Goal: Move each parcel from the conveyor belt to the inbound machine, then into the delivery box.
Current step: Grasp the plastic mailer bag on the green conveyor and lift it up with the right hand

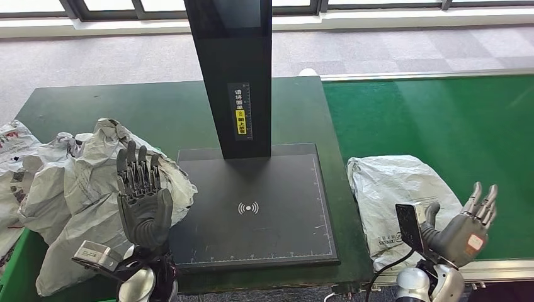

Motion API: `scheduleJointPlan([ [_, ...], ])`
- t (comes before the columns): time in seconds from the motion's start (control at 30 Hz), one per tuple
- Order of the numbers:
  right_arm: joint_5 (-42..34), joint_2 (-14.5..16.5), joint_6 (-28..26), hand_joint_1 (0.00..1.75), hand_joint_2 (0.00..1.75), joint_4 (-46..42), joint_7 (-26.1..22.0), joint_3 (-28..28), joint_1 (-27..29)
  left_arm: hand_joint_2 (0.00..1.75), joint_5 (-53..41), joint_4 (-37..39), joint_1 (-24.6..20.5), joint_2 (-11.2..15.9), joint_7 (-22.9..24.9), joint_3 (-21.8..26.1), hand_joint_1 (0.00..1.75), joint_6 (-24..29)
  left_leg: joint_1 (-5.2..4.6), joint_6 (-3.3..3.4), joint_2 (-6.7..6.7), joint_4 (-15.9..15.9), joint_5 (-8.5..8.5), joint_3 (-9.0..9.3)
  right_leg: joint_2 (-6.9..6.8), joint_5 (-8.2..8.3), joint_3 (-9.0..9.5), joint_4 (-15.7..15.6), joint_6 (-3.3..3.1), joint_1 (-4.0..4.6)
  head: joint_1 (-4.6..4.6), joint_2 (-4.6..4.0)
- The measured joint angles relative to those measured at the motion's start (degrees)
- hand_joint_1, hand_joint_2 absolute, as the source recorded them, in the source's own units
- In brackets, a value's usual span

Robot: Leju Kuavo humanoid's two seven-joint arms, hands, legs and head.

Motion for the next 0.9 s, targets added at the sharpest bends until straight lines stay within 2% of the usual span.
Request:
scheduleJointPlan([
  [0.1, -0.06, 0.02, 0.01, 0.0, 1.75, 0.27, -0.03, -0.04, -0.07, 1.75, 0.04, 0.14, -0.01, 0.0, 0.01, -0.01, 0.0, -0.11, 0.0, 0.0, 0.0, 0.0, 0.0, 0.0, 0.0, 0.0, 0.0, 0.0, 0.0, 0.0, 0.0, 0.0],
  [0.17, -2.56, -0.1, 0.17, 0.0, 1.75, 1.51, -1.4, -0.07, -0.71, 1.75, 1.24, 0.28, -0.02, 0.0, 0.08, -0.02, 0.0, -2.45, 0.0, 0.0, 0.04, 0.0, 0.0, 0.0, 0.03, 0.0, -0.01, 0.0, 0.0, 0.02, 0.0, 0.0],
  [0.27, -13.86, -1.97, 0.39, 0.0, 1.75, 9.21, -5.85, -0.05, -3.88, 1.75, 4.52, 0.72, -0.11, 0.0, 0.05, -0.41, 0.0, -10.53, -0.01, 0.01, 0.16, 0.0, -0.01, 0.06, 0.16, 0.04, 0.0, 0.0, 0.0, 0.0, -0.01, 0.0],
  [0.33, -17.77, -3.73, 0.3, 0.0, 1.75, 14.41, -7.15, -0.03, -5.4, 1.75, 5.23, 1.07, -0.19, 0.01, -0.03, -0.84, 0.0, -13.18, -0.03, 0.04, 0.06, 0.0, 0.01, 0.05, 0.09, 0.05, 0.02, 0.0, 0.03, -0.03, -0.02, 0.0],
  [0.43, -15.32, -5.56, 0.16, 0.0, 0.44, 19.57, -6.55, -0.46, -7.32, 1.75, 5.47, 1.39, -0.23, 0.03, -0.08, -1.04, 0.0, -13.88, -0.03, 0.06, 0.02, 0.01, 0.02, 0.03, 0.07, 0.06, 0.02, 0.0, 0.03, -0.03, -0.02, 0.0],
  [0.47, -13.92, -6.03, 0.13, 0.0, 0.44, 21.08, -6.0, -0.93, -8.0, 1.75, 5.48, 1.44, -0.23, 0.04, -0.09, -1.07, 0.0, -14.04, -0.03, 0.06, 0.03, 0.02, 0.02, 0.04, 0.1, 0.06, 0.02, 0.0, 0.03, -0.03, -0.02, 0.0],
  [0.57, -10.06, -7.45, 0.55, 0.0, 1.75, 26.27, -3.87, -2.59, -10.08, 1.75, 5.47, 1.57, -0.25, 0.04, -0.09, -1.15, 0.0, -14.4, -0.03, 0.05, 0.04, 0.02, 0.02, 0.04, 0.11, 0.06, 0.01, 0.0, 0.03, -0.02, -0.02, 0.0],
  [0.73, -3.92, -11.06, 10.47, 0.0, 1.75, 38.37, 8.91, -3.09, -13.59, 1.75, 4.78, 1.66, -0.26, 0.04, -0.09, -1.28, 0.0, -14.95, -0.03, 0.05, -0.03, 0.02, 0.02, 0.01, 0.04, 0.05, 0.01, 0.0, 0.04, -0.01, -0.01, 0.0],
  [0.9, -2.88, -13.04, 12.69, 0.0, 1.75, 45.25, 11.37, -3.09, -15.0, 1.75, 4.26, 1.65, -0.27, 0.04, -0.11, -1.4, 0.0, -14.97, -0.03, 0.05, -0.05, 0.02, 0.02, -0.01, 0.04, 0.05, 0.01, 0.0, 0.04, -0.01, -0.02, 0.0],
])
